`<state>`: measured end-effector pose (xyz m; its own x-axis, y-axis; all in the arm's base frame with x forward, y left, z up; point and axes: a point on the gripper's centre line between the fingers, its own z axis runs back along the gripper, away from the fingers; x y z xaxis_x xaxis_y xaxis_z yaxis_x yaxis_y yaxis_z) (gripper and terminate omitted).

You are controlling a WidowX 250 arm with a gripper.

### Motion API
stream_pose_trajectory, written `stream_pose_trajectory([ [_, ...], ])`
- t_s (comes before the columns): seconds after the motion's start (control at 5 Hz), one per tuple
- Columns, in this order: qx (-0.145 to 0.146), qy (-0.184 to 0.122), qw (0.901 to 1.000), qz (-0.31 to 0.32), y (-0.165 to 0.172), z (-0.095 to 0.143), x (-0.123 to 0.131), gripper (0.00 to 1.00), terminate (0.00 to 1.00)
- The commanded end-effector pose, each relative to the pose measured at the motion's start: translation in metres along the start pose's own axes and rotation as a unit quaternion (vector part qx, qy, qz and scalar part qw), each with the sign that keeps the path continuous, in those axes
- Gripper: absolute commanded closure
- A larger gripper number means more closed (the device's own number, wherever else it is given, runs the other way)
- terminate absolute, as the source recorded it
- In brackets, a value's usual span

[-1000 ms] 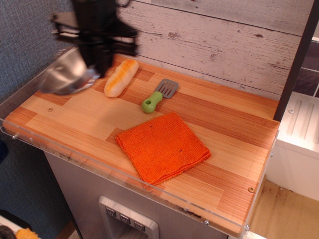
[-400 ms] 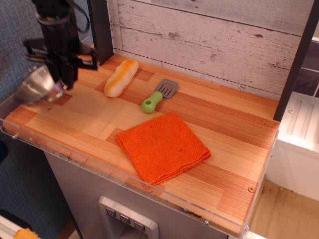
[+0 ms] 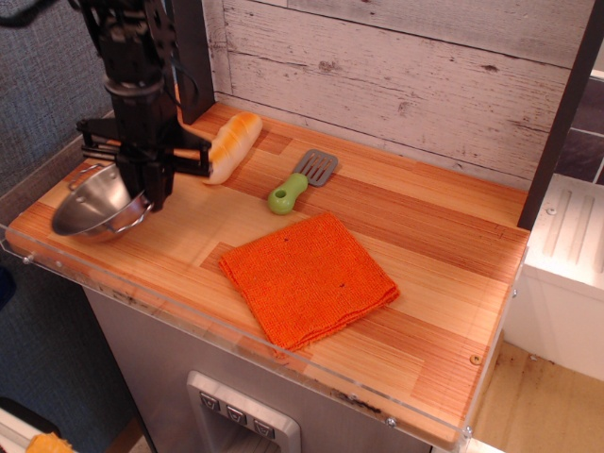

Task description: Put the pot on the bottom-right corner of the counter.

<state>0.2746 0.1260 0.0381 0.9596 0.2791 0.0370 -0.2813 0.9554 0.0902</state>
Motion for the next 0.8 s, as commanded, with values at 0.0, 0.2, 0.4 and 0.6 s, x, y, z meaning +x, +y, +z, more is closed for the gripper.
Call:
stream_pose_trajectory([
  [0.0, -0.01, -0.002, 0.9997, 0.02, -0.003, 0.013, -0.013, 0.0, 0.0],
  [0.2, -0.023, -0.024, 0.9993, 0.018, -0.003, 0.027, -0.013, 0.0, 0.0],
  [0.4, -0.065, -0.064, 0.9951, 0.038, -0.002, 0.047, -0.01, 0.0, 0.0],
  [0.6, -0.075, -0.096, 0.9923, 0.024, 0.0, 0.074, -0.01, 0.0, 0.0],
])
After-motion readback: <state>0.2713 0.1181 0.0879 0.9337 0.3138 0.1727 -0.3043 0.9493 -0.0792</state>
